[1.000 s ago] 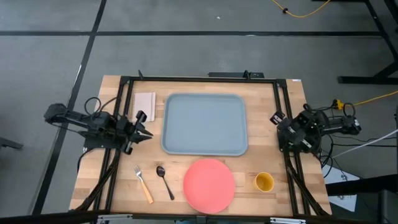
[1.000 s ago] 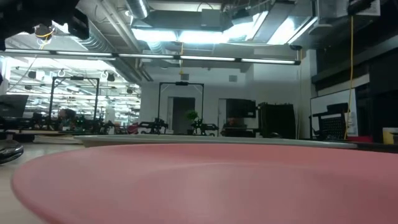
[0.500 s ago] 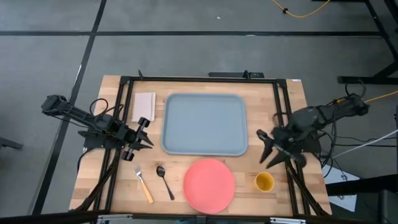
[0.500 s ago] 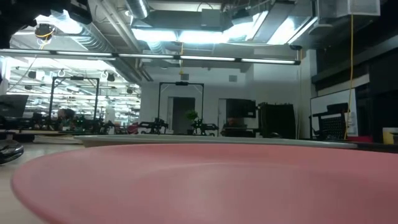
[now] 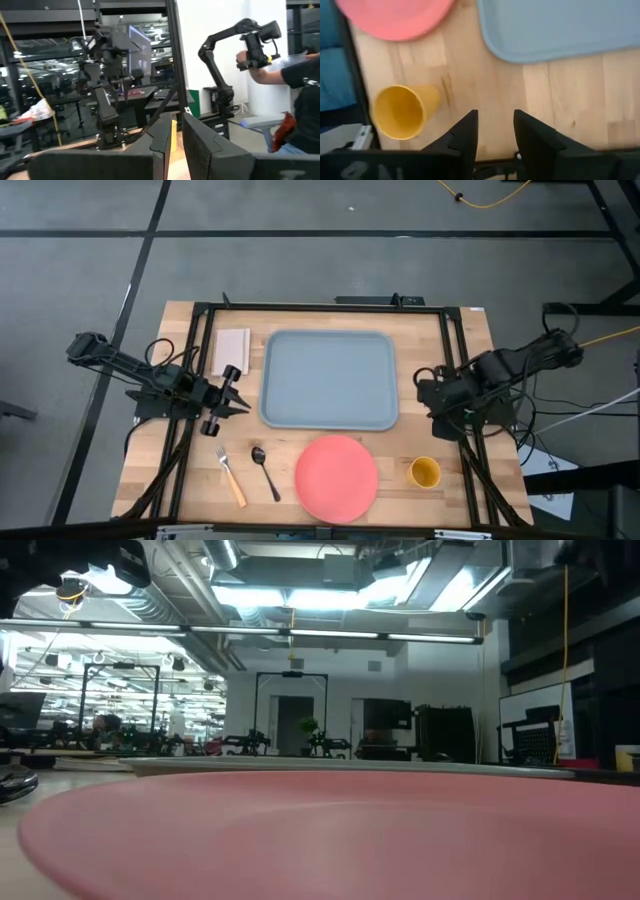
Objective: Pick and place plate/cup/fork/spoon on tray
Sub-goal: Put the yellow cup on the serving tray
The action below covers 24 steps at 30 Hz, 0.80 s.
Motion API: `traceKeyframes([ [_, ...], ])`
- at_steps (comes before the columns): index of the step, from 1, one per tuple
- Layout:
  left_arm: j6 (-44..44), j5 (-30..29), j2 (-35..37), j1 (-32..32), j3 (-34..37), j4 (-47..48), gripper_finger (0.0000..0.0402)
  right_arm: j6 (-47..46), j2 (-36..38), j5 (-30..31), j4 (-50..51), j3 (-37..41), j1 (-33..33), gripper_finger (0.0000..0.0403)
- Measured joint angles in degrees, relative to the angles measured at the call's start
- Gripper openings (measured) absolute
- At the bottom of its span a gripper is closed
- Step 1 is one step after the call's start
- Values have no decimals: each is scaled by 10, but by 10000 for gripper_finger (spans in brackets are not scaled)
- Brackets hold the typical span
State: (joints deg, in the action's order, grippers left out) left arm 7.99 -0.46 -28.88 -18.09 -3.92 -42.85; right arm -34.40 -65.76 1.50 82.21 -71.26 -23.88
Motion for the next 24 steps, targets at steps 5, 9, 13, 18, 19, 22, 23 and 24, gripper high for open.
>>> traceKeyframes([
  [5, -7, -1, 0, 0, 0, 0, 39, -42, 9, -3, -16, 91, 0, 129],
  [9, -10, -1, 0, 0, 0, 0, 39, -43, 11, -66, -83, 158, 0, 129],
  [13, -14, -1, 0, 0, 0, 0, 39, -41, 11, -129, -174, 210, 0, 129],
  [18, -15, -1, 0, 0, 0, 0, 39, -13, 11, -166, -224, 227, 0, 129],
  [19, -14, -1, 0, 0, 0, 0, 39, -13, 11, -166, -225, 224, 0, 129],
  [22, -14, -1, 0, 0, 0, 0, 39, -17, 11, -168, -241, 219, -1, 129],
  [23, -14, -1, 0, 0, 0, 0, 39, -30, 11, -172, -254, 219, -3, 129],
  [24, -14, -1, 0, 0, 0, 0, 39, -40, 11, -178, -272, 219, -6, 129],
])
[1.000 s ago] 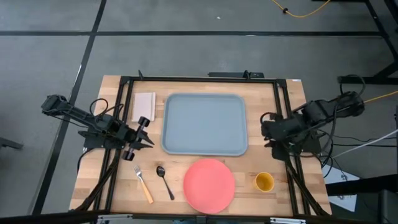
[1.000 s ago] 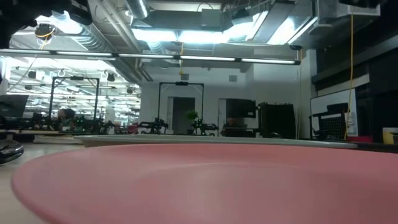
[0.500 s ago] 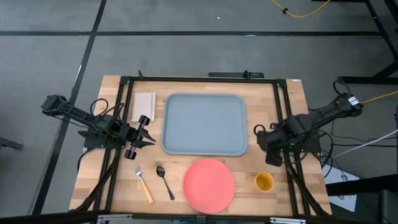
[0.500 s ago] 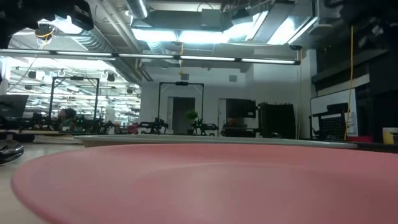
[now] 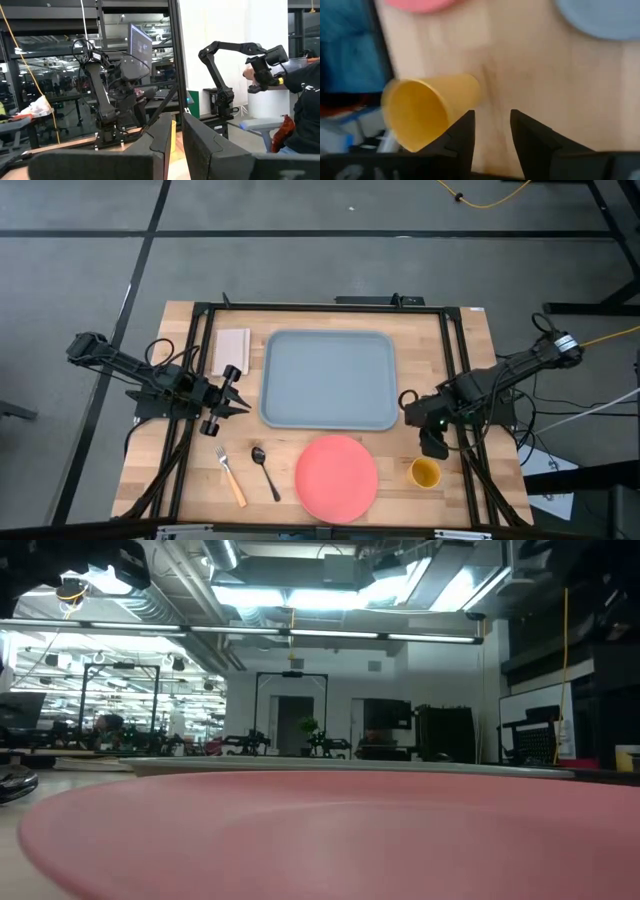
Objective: Pick and place plate/cup/fork/spoon on tray
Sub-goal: Put the yellow cup on the serving tray
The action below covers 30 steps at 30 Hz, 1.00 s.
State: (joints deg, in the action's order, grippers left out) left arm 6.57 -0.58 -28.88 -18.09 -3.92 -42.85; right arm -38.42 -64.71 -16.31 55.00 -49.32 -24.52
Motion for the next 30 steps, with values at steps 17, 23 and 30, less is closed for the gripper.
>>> traceKeyframes([
  [17, 0, 0, 0, 0, 0, 13, 39, -65, 0, -149, -508, -1, -201, 129],
  [23, 0, 0, 0, 0, 0, 13, 39, 20, 0, 15, -456, -1, -264, 129],
  [30, 1, -8, 0, 0, 0, 13, 39, 20, -2, 197, -304, -1, -267, 129],
])
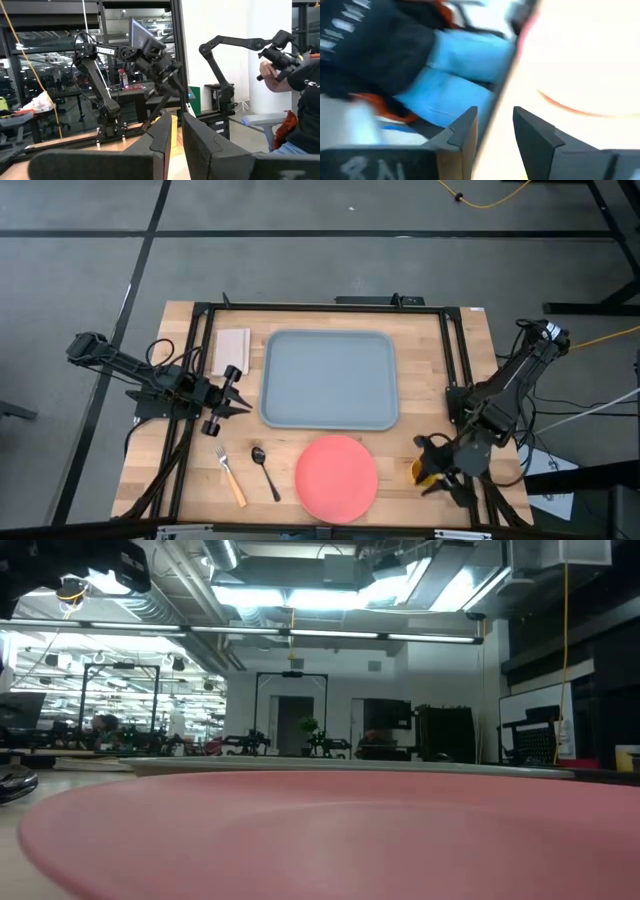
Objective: Pick and place plate/cup/fork/spoon on tray
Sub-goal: Put the yellow cup on the serving tray
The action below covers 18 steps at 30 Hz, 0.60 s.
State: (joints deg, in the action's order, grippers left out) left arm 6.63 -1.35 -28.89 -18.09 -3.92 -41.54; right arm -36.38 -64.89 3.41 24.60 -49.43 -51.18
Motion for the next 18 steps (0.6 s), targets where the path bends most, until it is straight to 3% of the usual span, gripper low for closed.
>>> traceKeyframes([
  [6, 0, -12, 0, 0, 0, 0, 39, -52, -27, 15, 111, 0, 0, 129],
  [18, 1, -12, 0, 0, 0, 0, 39, 85, -38, 54, 140, 0, 4, 129],
])
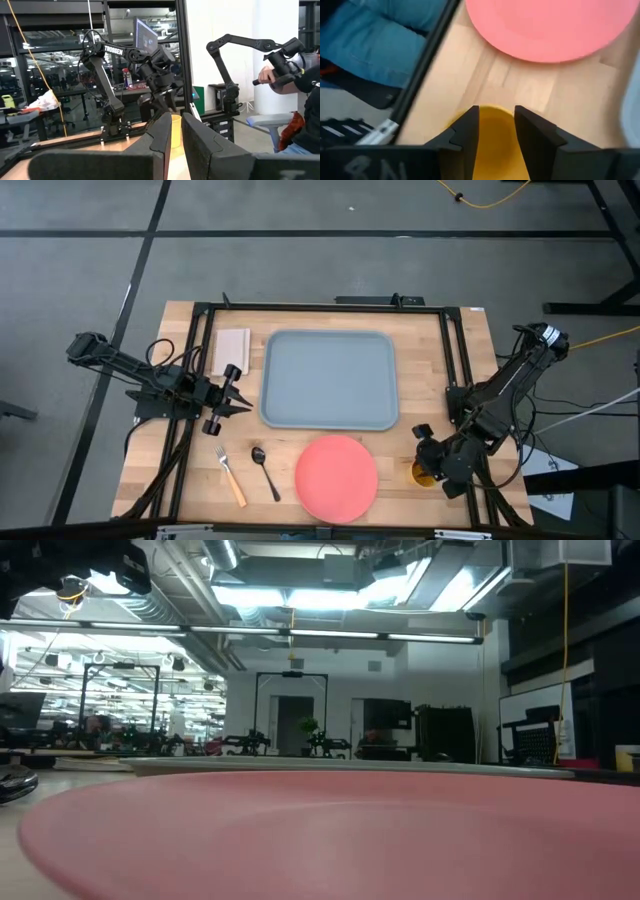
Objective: Pick and place plate/cup/fork/spoon on tray
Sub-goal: Put the yellow cup on the serving tray
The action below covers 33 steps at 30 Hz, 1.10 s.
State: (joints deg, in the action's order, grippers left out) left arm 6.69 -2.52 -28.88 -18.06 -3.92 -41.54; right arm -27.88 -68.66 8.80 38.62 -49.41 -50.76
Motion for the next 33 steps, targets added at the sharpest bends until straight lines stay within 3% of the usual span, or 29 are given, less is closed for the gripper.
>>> traceKeyframes([
  [6, 0, 0, 0, 0, 0, 0, 39, -3, -3, 23, 44, 0, 1, 129],
  [24, 0, 0, 0, 0, 0, 2, 39, -15, -91, 2, 84, 0, 16, 126],
  [27, -1, 0, 0, 0, 0, 3, 39, -50, -108, 5, 84, 0, 23, 103],
  [33, -1, 0, 0, 0, 0, 4, 39, -54, -120, -4, 87, -3, 56, 13],
])
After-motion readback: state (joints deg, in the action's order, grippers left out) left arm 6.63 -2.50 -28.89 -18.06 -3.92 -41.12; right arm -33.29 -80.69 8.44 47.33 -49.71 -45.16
